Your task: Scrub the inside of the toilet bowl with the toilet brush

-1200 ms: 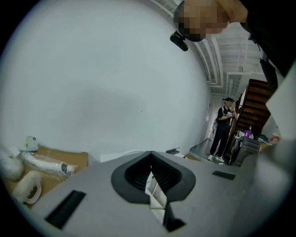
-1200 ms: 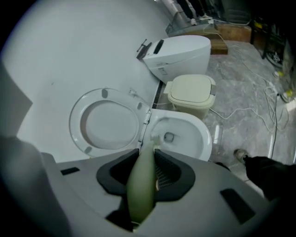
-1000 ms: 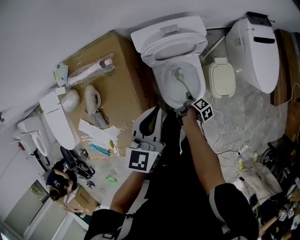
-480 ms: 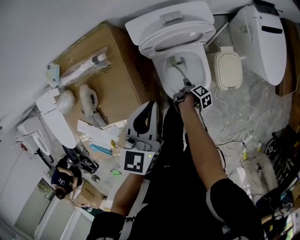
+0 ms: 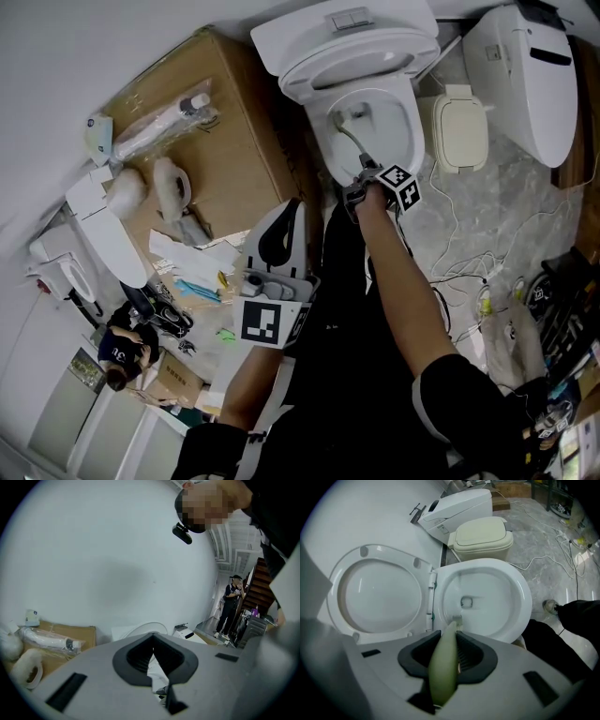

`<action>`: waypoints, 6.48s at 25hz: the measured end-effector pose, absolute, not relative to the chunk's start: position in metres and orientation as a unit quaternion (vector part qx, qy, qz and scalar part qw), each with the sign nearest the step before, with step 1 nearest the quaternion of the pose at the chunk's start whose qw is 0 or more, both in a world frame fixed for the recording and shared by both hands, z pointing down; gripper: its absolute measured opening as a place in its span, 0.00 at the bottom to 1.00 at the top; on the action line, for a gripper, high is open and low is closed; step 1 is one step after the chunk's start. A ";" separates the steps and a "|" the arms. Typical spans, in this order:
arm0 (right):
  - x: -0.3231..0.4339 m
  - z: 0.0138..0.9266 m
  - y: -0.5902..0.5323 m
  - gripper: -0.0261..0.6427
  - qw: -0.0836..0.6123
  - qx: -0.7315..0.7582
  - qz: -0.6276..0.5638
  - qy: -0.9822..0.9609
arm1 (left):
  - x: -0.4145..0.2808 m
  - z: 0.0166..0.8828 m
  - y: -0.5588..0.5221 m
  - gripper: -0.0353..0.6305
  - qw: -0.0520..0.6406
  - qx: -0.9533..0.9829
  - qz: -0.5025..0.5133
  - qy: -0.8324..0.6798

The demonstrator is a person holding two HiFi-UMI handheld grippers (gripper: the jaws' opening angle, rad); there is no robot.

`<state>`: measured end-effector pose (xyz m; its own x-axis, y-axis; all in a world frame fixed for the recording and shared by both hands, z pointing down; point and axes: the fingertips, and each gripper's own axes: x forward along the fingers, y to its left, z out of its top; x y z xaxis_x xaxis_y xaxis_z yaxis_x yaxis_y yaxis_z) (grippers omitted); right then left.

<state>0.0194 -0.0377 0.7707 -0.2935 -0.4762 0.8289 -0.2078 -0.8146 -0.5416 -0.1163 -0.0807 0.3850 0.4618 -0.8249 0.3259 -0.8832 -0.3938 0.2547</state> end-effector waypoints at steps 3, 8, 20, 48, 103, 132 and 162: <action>0.020 0.773 -0.025 0.21 0.065 -0.582 -0.752 0.303 | -0.116 0.386 -0.078 0.06 0.202 0.829 0.070 -0.516; 0.029 0.774 -0.004 0.21 0.013 -0.570 -0.754 0.326 | -0.112 0.391 -0.072 0.06 0.209 0.828 0.076 -0.516; 0.062 0.759 0.055 0.21 -0.173 -0.522 -0.714 0.433 | -0.089 0.389 -0.070 0.06 0.216 0.834 0.052 -0.505; 0.153 0.750 0.027 0.21 -0.605 -0.174 -0.318 0.709 | -0.054 0.374 -0.052 0.06 0.219 0.756 0.029 -0.616; 0.076 0.759 -0.114 0.21 -0.596 0.340 0.543 0.485 | -0.127 0.407 0.008 0.06 0.246 0.630 -0.028 -0.736; 0.110 0.739 -0.076 0.21 -0.448 -0.450 -0.447 0.630 | -0.145 0.420 -0.026 0.06 0.264 0.749 0.006 -0.607; 0.069 0.854 -0.040 0.20 0.152 -0.610 -0.738 0.247 | -0.142 0.480 -0.034 0.06 0.283 0.786 0.046 -0.548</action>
<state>0.0692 -0.0397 0.8537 -0.2104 -0.5257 0.8242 -0.0773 -0.8315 -0.5501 -0.1424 -0.0341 0.4798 0.3961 -0.8346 0.3828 -0.8872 -0.2403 0.3940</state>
